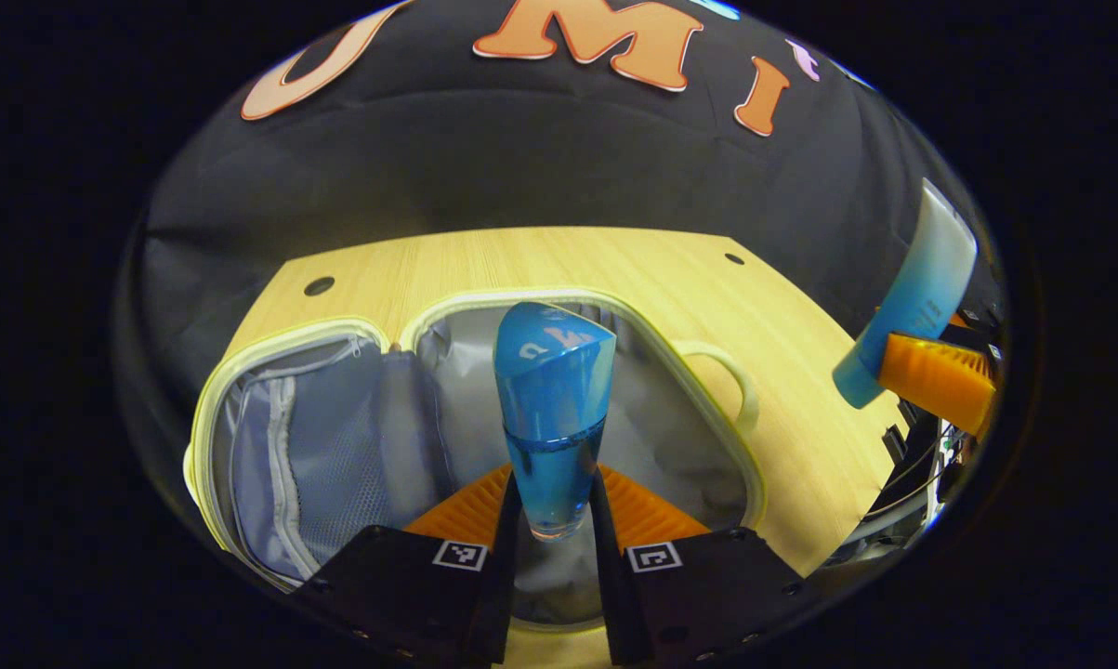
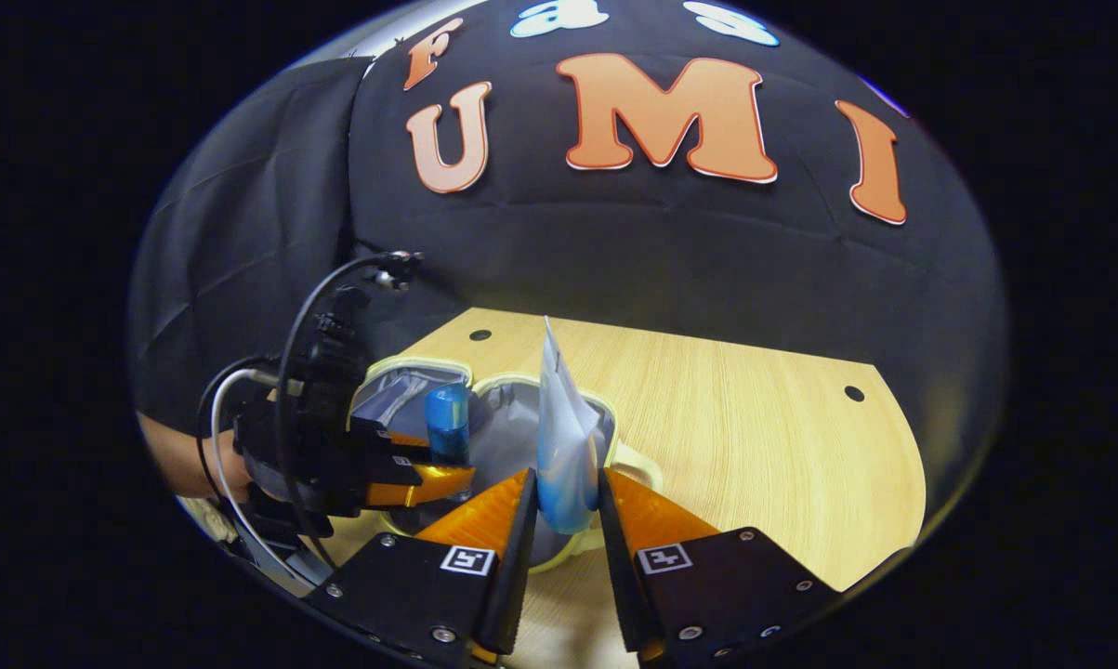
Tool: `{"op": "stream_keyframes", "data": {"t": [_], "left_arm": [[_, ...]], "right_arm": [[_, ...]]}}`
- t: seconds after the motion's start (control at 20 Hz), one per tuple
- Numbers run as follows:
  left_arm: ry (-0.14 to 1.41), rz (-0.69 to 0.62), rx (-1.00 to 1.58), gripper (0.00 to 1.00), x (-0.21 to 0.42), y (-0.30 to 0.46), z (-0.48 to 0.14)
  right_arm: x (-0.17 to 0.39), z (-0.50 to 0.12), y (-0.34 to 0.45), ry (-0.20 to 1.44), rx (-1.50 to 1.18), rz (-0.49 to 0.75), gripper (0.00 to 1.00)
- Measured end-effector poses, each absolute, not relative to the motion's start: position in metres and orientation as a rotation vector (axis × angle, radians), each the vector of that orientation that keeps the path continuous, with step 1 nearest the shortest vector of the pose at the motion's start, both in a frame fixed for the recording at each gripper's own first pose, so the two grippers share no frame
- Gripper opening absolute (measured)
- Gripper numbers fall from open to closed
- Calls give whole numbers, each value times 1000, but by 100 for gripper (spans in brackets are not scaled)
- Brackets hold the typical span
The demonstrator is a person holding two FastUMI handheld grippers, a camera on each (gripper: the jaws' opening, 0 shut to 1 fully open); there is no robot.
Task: First open the suitcase, pack the skin care products into it, and then close the suitcase.
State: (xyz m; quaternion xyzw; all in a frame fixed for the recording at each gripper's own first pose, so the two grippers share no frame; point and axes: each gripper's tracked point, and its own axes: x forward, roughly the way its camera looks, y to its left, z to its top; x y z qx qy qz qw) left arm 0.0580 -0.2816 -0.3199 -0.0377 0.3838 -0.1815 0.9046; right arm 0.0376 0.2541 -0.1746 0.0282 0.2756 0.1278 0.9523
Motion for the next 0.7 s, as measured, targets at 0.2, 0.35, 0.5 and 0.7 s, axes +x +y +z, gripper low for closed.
{"op": "stream_keyframes", "data": {"t": [0.2,0.35,0.5,0.7], "left_arm": [[900,-354,-122,40,58,-288,-345],[924,-333,-115,41,64,-288,-351],[956,-314,-65,40,72,-293,-357],[1045,-257,-49,40,71,-295,-371]], "right_arm": [[42,-183,256,585,63,286,42],[50,-192,254,607,66,316,42],[56,-201,254,626,83,359,42],[70,-211,253,647,123,395,42]]}}
